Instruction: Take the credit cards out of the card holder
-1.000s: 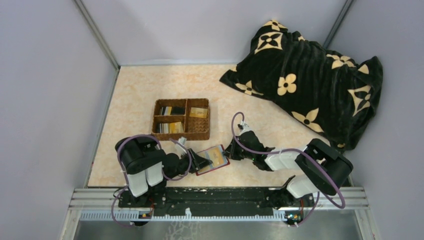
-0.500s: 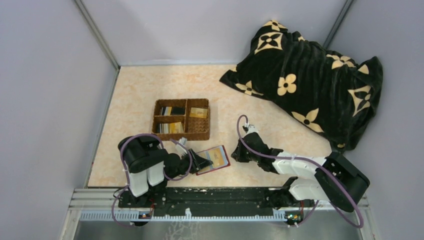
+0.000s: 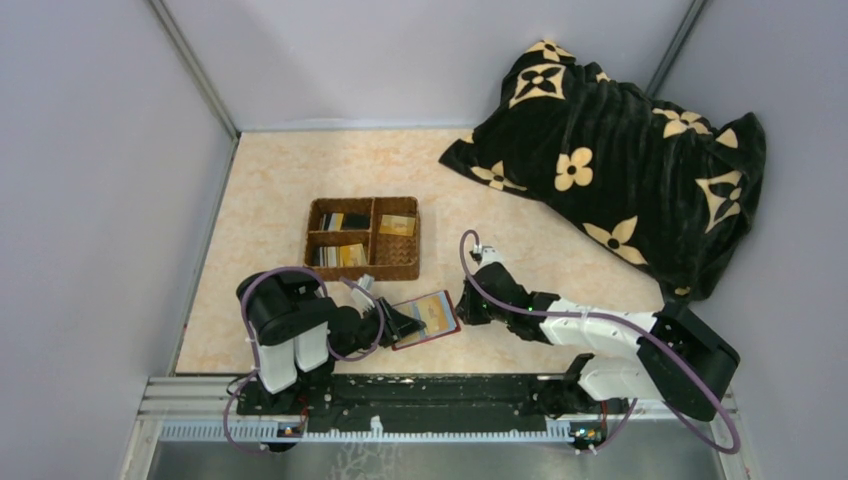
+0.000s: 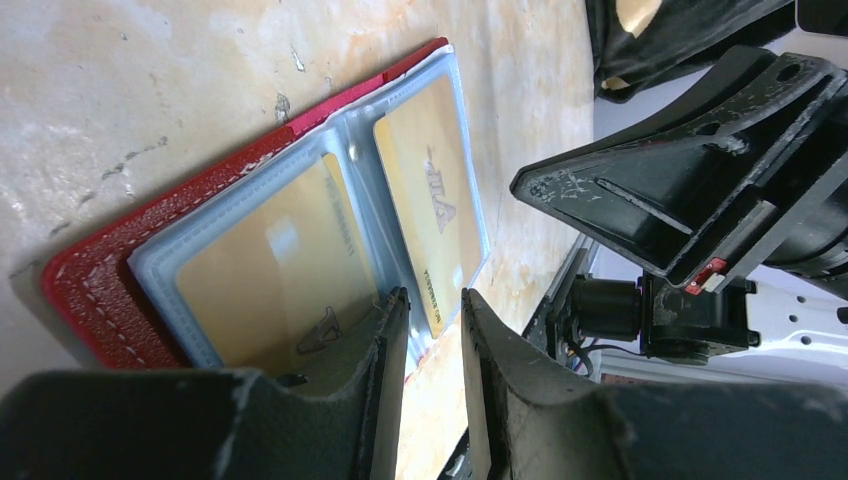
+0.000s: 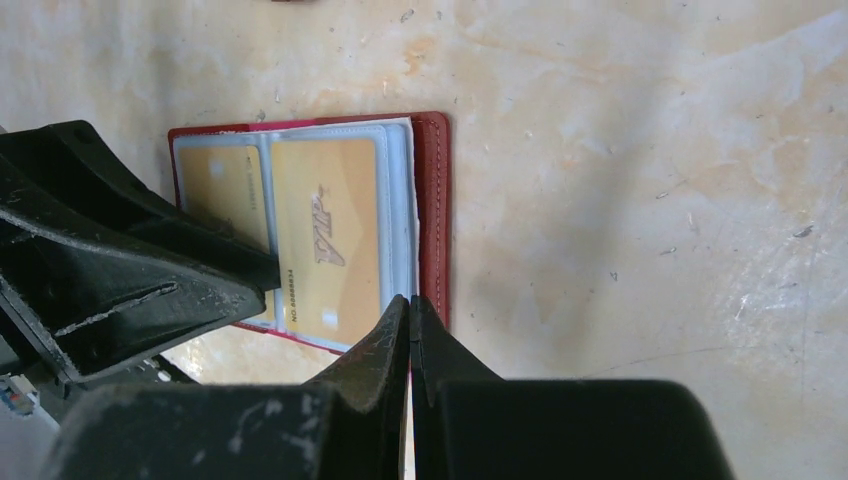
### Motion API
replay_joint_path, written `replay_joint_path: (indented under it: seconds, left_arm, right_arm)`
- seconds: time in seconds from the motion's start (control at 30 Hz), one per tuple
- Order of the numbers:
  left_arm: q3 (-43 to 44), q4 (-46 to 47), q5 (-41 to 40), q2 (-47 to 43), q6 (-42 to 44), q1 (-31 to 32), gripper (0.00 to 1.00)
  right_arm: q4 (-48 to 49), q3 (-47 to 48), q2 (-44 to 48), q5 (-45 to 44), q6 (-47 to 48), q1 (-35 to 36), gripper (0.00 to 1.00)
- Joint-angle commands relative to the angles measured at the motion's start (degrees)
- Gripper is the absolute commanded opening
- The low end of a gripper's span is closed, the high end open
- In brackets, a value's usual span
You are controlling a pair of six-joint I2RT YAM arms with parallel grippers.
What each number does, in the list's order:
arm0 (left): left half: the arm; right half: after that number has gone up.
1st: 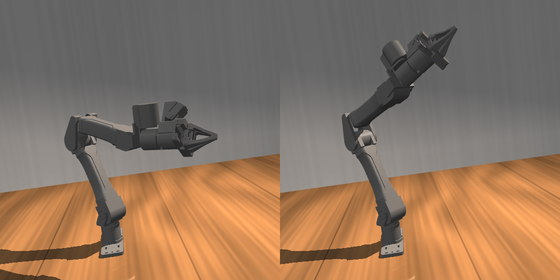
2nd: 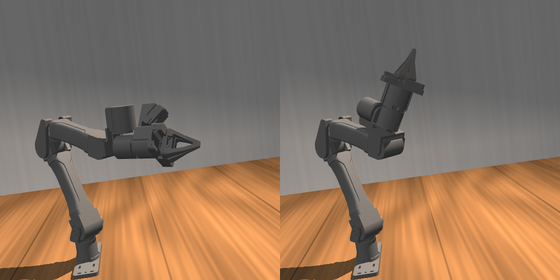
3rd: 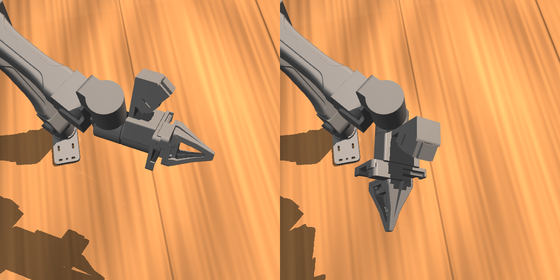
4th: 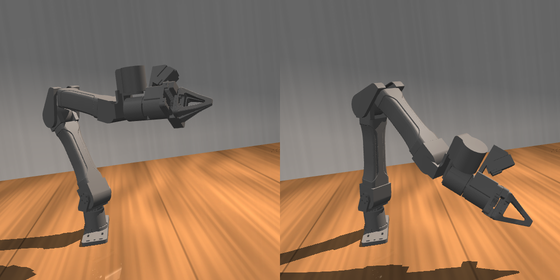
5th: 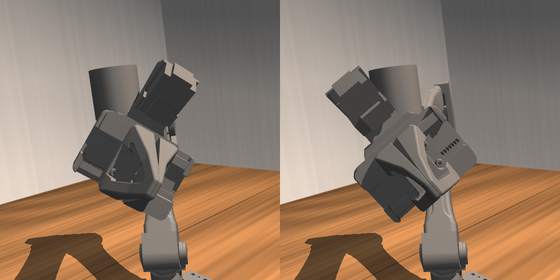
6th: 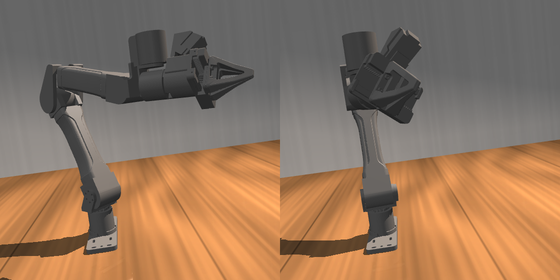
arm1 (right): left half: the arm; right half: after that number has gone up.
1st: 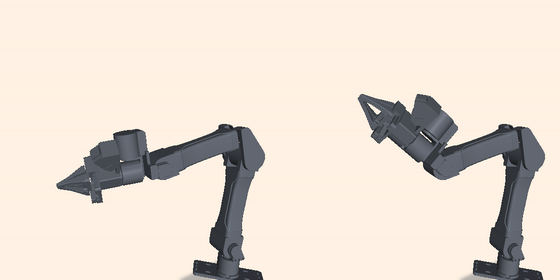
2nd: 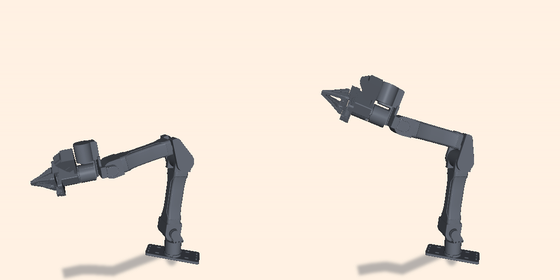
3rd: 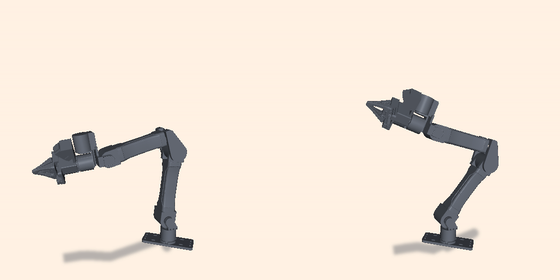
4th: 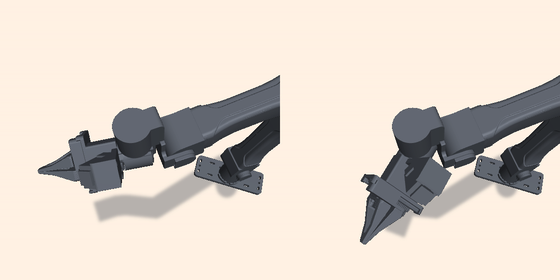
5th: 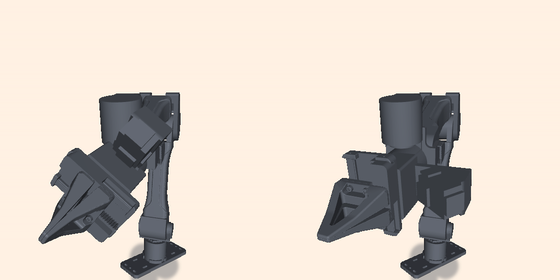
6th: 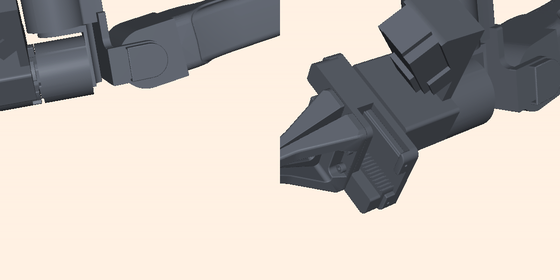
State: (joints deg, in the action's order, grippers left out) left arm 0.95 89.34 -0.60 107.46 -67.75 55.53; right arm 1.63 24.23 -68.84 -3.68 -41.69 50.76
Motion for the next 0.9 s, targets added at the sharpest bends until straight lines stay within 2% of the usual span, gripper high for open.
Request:
replay_joint_path:
  seconds: [0.0,0.27,0.87]
  left_arm:
    - [-3.08,13.14,0.41,2.53,1.47,0.15,0.34]
    - [-2.91,13.14,0.60,2.87,1.47,0.11,0.34]
    - [-2.90,13.16,0.69,2.98,1.16,0.11,0.34]
  right_arm:
    - [0.31,2.54,0.81,-1.42,1.17,0.65,0.00]
    - [5.72,-0.23,-3.24,2.31,-1.24,1.11,0.00]
    - [6.58,0.35,-5.94,2.96,-1.05,1.63,0.00]
